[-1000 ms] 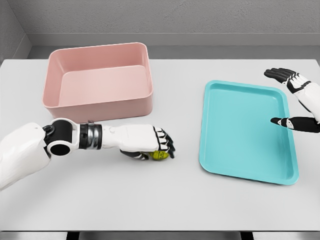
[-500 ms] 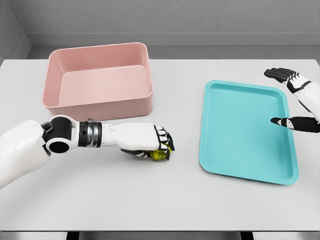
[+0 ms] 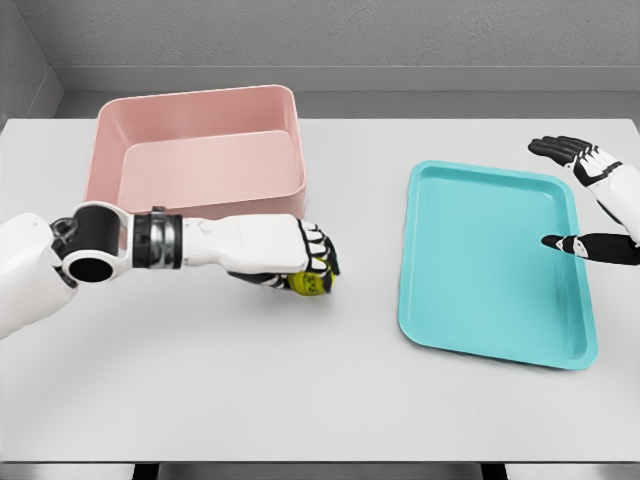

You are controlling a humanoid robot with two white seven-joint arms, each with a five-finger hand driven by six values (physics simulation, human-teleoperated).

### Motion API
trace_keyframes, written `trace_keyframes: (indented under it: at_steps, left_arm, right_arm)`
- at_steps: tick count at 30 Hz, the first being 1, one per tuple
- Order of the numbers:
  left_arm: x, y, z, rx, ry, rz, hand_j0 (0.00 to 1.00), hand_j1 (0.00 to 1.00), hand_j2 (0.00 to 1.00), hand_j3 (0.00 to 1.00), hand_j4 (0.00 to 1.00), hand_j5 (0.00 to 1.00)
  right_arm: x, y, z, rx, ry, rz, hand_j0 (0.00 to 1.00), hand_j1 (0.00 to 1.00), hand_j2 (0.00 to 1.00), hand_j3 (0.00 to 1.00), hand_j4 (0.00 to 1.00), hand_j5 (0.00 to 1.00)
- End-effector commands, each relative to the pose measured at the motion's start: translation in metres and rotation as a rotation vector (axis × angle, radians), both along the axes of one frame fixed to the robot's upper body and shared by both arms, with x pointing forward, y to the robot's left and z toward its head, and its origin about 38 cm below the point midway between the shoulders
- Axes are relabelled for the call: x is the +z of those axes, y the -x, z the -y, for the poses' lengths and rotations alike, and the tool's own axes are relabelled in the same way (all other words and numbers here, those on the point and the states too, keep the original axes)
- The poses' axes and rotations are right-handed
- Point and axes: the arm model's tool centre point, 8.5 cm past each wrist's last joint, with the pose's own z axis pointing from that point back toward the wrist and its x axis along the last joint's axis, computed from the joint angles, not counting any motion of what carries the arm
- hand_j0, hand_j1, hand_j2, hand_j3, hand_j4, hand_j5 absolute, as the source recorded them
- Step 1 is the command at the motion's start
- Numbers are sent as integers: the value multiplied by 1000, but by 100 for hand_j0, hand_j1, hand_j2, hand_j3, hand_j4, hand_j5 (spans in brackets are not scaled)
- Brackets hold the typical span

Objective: Put the tennis from the blue tray into the pink basket with both arms

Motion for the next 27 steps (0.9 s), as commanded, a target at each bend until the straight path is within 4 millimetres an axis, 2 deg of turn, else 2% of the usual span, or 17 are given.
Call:
trace_keyframes:
  at_steps: [1, 5, 9, 15, 19, 22, 27]
  left_arm:
    - [6, -1, -8, 16, 8, 2, 59, 59, 59, 59, 59, 59]
    - [11, -3, -9, 21, 18, 8, 59, 59, 59, 59, 59, 59]
    - [19, -7, -18, 41, 20, 20, 59, 59, 59, 59, 59, 59]
    - [45, -18, -35, 88, 47, 64, 59, 59, 59, 59, 59, 59]
    - [82, -35, -68, 185, 106, 117, 59, 59, 59, 59, 59, 59]
    - [93, -50, -93, 268, 136, 125, 59, 59, 59, 59, 59, 59]
    - [102, -87, -156, 485, 157, 121, 60, 60, 60, 60, 60, 60]
  right_arm:
    - [1, 0, 0, 1, -9, 1, 100, 100, 100, 100, 100, 100]
    - [1, 0, 0, 1, -9, 1, 100, 100, 100, 100, 100, 100]
    - [1, 0, 0, 1, -11, 2, 100, 100, 100, 100, 100, 100]
    - [1, 0, 0, 2, -11, 1, 100, 100, 100, 100, 100, 100]
    - [1, 0, 0, 1, -11, 2, 100, 100, 100, 100, 100, 100]
    - [1, 0, 0, 1, -11, 2, 100, 100, 100, 100, 100, 100]
    - [1, 0, 0, 1, -10, 1, 100, 100, 100, 100, 100, 100]
